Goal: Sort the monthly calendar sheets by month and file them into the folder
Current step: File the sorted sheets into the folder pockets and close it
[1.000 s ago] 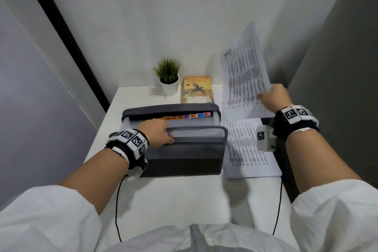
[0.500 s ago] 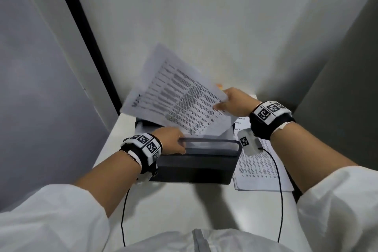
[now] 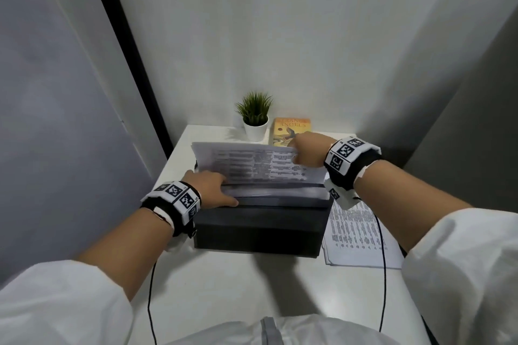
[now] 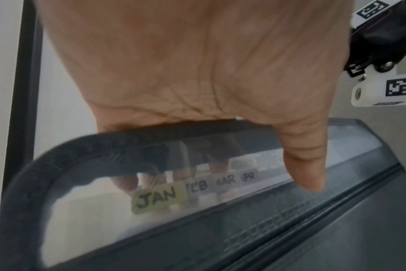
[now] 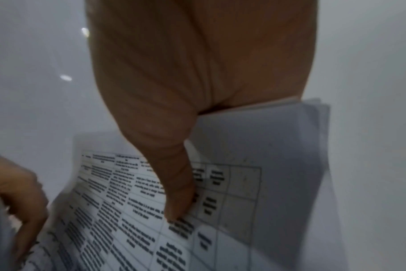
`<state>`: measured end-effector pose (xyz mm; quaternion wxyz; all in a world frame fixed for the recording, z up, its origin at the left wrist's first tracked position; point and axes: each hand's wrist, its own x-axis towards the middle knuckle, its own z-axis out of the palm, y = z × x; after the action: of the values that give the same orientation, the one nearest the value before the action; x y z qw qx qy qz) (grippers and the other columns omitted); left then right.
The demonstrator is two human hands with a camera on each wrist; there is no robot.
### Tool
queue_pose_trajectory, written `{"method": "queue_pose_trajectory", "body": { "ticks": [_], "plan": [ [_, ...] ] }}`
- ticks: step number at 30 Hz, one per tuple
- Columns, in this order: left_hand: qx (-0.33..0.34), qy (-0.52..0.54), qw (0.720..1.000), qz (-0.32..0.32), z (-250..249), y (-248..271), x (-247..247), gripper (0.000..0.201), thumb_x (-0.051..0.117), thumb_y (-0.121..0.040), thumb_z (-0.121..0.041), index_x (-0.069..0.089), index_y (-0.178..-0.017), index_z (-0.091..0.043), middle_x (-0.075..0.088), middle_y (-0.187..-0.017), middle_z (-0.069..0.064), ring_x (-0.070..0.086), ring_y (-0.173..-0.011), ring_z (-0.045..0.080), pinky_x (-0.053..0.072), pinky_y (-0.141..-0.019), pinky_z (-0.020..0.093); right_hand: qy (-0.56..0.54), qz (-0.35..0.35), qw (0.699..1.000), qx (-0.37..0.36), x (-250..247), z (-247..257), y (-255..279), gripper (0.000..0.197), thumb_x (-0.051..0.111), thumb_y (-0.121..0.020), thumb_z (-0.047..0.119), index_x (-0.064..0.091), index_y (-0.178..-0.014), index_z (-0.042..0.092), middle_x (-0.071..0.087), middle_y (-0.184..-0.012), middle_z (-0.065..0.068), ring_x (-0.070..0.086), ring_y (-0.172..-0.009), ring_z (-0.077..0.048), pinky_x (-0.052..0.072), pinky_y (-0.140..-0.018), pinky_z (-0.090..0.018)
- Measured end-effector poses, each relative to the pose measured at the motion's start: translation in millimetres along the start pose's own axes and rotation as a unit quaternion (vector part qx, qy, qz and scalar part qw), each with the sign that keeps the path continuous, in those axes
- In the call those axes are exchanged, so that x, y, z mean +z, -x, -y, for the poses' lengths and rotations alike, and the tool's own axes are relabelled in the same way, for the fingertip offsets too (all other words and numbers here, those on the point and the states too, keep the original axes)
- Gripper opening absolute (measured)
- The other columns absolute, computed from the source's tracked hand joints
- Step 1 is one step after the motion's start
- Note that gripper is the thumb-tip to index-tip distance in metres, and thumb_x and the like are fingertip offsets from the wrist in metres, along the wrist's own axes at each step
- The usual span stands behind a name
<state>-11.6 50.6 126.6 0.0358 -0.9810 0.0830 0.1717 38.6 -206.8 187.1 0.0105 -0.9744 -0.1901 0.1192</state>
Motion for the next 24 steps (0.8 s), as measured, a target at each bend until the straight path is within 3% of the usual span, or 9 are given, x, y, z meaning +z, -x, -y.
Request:
{"method": "queue_pose_trajectory", "body": {
  "ticks": [3, 6, 9, 12, 15, 19, 22, 24],
  "plan": [
    [0.008, -0.001, 1.000, -0.016, 0, 1, 3, 0.079, 0.048, -0.075, -0.080, 0.048, -0.137, -0.031, 0.056, -0.136, -0.006, 0.053, -0.122, 0.020, 0.037, -0.101, 0.036, 0.046, 0.062, 0.997, -0.011, 6, 14, 0, 0.016, 0.055, -0.090, 0.017, 0.065, -0.090, 0.005, 0.064, -0.088, -0.009, 0.062, -0.085, -0.027, 0.053, -0.076, -0.034],
    [0.008, -0.001, 1.000, -0.026, 4, 4, 7, 0.073, 0.050, -0.074, -0.078, 0.050, -0.132, -0.033, 0.059, -0.128, -0.003, 0.050, -0.119, 0.023, 0.035, -0.096, 0.035, 0.063, 0.103, 0.993, -0.015, 14, 23, 1, 0.022, 0.052, -0.093, 0.019, 0.065, -0.103, 0.006, 0.062, -0.096, -0.008, 0.060, -0.094, -0.028, 0.047, -0.077, -0.031],
    [0.001, -0.004, 1.000, -0.023, 4, 8, 9, 0.066, 0.051, -0.072, -0.077, 0.054, -0.124, -0.036, 0.062, -0.112, 0.000, 0.046, -0.107, 0.028, 0.035, -0.090, 0.036, 0.062, 0.126, 0.990, -0.002, 22, 25, 3, 0.031, 0.041, -0.096, 0.010, 0.063, -0.118, 0.004, 0.062, -0.120, -0.011, 0.058, -0.110, -0.029, 0.048, -0.095, -0.036],
    [0.010, -0.001, 1.000, -0.024, 5, 8, 9, 0.060, 0.052, -0.073, -0.075, 0.058, -0.117, -0.034, 0.059, -0.098, -0.004, 0.043, -0.095, 0.024, 0.035, -0.088, 0.036, 0.050, 0.136, 0.989, 0.017, 28, 24, 6, 0.033, 0.039, -0.096, 0.007, 0.062, -0.118, 0.002, 0.061, -0.122, -0.015, 0.058, -0.107, -0.029, 0.048, -0.097, -0.039],
    [0.027, -0.024, 0.999, -0.036, 5, 9, 9, 0.062, 0.052, -0.075, -0.074, 0.058, -0.120, -0.032, 0.055, -0.110, 0.001, 0.046, -0.108, 0.026, 0.036, -0.093, 0.038, 0.042, 0.137, 0.989, 0.026, 33, 23, 8, 0.031, 0.041, -0.096, 0.009, 0.063, -0.118, 0.002, 0.062, -0.122, -0.014, 0.058, -0.110, -0.030, 0.047, -0.097, -0.038],
    [0.081, -0.020, 0.994, -0.074, 6, 11, 9, 0.060, 0.055, -0.077, -0.069, 0.064, -0.112, -0.021, 0.042, -0.111, 0.000, 0.041, -0.104, 0.020, 0.037, -0.094, 0.036, 0.016, 0.140, 0.990, 0.021, 35, 21, 6, 0.031, 0.043, -0.097, 0.013, 0.064, -0.119, 0.003, 0.061, -0.125, -0.012, 0.057, -0.114, -0.029, 0.045, -0.100, -0.038],
    [0.117, 0.003, 0.990, -0.079, 5, 12, 10, 0.055, 0.059, -0.080, -0.062, 0.065, -0.110, -0.016, 0.045, -0.121, -0.006, 0.046, -0.107, 0.016, 0.037, -0.100, 0.040, -0.001, 0.142, 0.990, 0.022, 41, 21, 4, 0.033, 0.044, -0.098, 0.013, 0.061, -0.125, 0.006, 0.057, -0.132, -0.010, 0.054, -0.118, -0.028, 0.041, -0.103, -0.035],
    [0.114, 0.028, 0.991, -0.072, 4, 13, 11, 0.052, 0.060, -0.082, -0.057, 0.063, -0.113, -0.016, 0.050, -0.118, -0.006, 0.052, -0.104, 0.016, 0.038, -0.099, 0.039, -0.018, 0.139, 0.990, 0.013, 47, 20, 4, 0.035, 0.044, -0.096, 0.007, 0.061, -0.127, 0.011, 0.055, -0.135, -0.007, 0.053, -0.120, -0.027, 0.041, -0.100, -0.030]
  ]
}}
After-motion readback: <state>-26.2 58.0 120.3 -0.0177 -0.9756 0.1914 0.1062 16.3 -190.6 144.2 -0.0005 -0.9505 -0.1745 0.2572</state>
